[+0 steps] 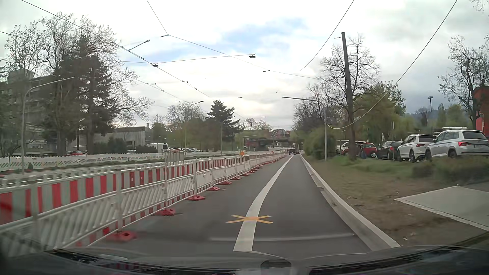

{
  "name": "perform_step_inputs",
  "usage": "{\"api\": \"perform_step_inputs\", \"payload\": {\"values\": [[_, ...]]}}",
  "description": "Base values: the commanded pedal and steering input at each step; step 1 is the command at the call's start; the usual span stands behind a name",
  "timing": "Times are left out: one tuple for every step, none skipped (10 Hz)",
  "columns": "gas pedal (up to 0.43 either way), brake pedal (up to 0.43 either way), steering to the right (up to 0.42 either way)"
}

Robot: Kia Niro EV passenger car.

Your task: Follow the waypoints while adhering to traffic rules and regulations

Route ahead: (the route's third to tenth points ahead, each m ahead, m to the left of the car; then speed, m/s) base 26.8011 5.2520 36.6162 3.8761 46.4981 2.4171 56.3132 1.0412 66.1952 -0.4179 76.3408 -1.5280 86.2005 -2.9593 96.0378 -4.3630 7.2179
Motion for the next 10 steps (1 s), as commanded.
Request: {"api": "perform_step_inputs", "payload": {"values": [[0.039,0.0,0.03],[0.039,0.0,0.034],[0.039,0.0,0.035],[0.039,0.0,0.036],[0.039,0.0,0.035],[0.039,0.0,0.037],[0.039,0.0,0.039],[0.039,0.0,0.039],[0.039,0.0,0.039],[0.039,0.0,0.04]]}}
